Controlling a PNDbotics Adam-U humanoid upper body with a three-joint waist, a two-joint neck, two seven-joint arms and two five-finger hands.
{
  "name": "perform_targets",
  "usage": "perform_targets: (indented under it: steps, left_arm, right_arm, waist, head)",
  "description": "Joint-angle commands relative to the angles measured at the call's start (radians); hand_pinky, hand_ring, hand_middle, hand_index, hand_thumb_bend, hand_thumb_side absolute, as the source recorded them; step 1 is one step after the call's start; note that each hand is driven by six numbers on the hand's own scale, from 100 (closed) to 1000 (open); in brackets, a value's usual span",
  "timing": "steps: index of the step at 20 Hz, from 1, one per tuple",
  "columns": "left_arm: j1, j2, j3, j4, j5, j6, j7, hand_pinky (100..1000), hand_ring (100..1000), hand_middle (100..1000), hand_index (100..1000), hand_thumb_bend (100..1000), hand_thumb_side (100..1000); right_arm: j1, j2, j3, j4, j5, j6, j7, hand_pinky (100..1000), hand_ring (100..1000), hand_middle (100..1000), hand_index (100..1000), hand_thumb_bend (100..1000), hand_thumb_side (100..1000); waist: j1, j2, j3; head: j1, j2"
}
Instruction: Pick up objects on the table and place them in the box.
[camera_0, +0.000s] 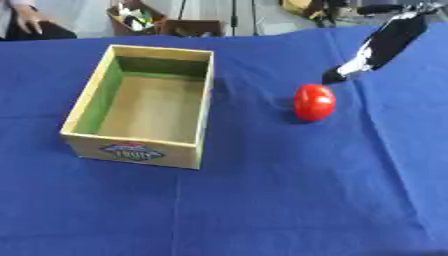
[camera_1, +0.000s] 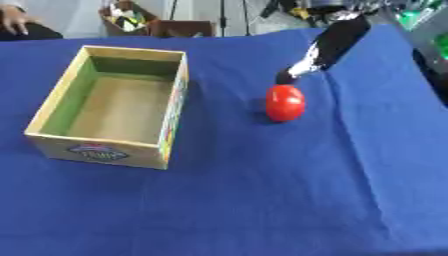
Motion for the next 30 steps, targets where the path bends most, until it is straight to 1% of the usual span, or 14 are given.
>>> perform_targets:
  steps: [1, 5, 10, 17, 20, 22, 28, 30]
  left_arm:
    - [-0.005, 0.017, -0.004, -0.019, 0.004, 0.0, -0.003, 100, 285, 368, 673, 100, 739]
    - [-0.006, 0.016, -0.005, -0.019, 0.005, 0.0, -0.004, 100, 285, 368, 673, 100, 739]
    - [-0.008, 0.013, -0.006, -0.019, 0.007, 0.0, -0.006, 100, 285, 369, 673, 100, 740]
    - [-0.013, 0.009, -0.007, -0.019, 0.009, -0.001, -0.008, 100, 286, 369, 673, 100, 740]
    - [-0.014, 0.007, -0.007, -0.019, 0.01, -0.001, -0.009, 100, 286, 369, 673, 100, 740]
    - [-0.015, 0.006, -0.008, -0.019, 0.011, -0.002, -0.009, 100, 286, 369, 673, 100, 740]
    - [-0.017, 0.003, -0.009, -0.019, 0.012, -0.002, -0.012, 100, 287, 370, 673, 100, 741]
    - [-0.017, 0.002, -0.009, -0.019, 0.012, -0.002, -0.012, 100, 287, 370, 673, 100, 741]
  right_arm:
    - [-0.022, -0.009, 0.003, 0.021, 0.015, 0.0, 0.02, 866, 911, 940, 1000, 643, 636]
    - [-0.022, 0.006, 0.023, 0.055, 0.015, -0.005, 0.022, 860, 912, 936, 1000, 641, 612]
    - [-0.006, 0.026, 0.043, 0.096, 0.039, -0.005, 0.022, 848, 901, 922, 1000, 632, 614]
    - [0.051, 0.032, 0.049, 0.079, 0.075, 0.028, 0.022, 836, 893, 907, 1000, 596, 622]
    - [0.068, 0.042, 0.044, 0.081, 0.087, 0.048, 0.021, 807, 876, 898, 1000, 569, 636]
    - [0.078, 0.047, 0.045, 0.085, 0.106, 0.06, 0.013, 785, 866, 897, 1000, 560, 631]
    - [0.099, 0.064, 0.048, 0.113, 0.154, 0.071, -0.038, 740, 843, 882, 1000, 547, 622]
    - [0.1, 0.069, 0.05, 0.128, 0.175, 0.071, -0.065, 728, 836, 877, 1000, 539, 640]
  waist:
    - [0.001, -0.02, 0.001]
    - [0.002, -0.02, 0.003]
    - [0.003, -0.016, 0.005]
    - [0.004, -0.009, 0.01]
    - [0.005, -0.008, 0.011]
    - [0.006, -0.007, 0.013]
    - [0.008, -0.003, 0.016]
    - [0.009, -0.002, 0.017]
  head:
    - [-0.004, -0.007]
    - [-0.007, -0.009]
    - [-0.01, -0.01]
    - [-0.01, -0.011]
    - [-0.011, -0.012]
    - [-0.012, -0.014]
    - [-0.014, -0.016]
    - [-0.014, -0.017]
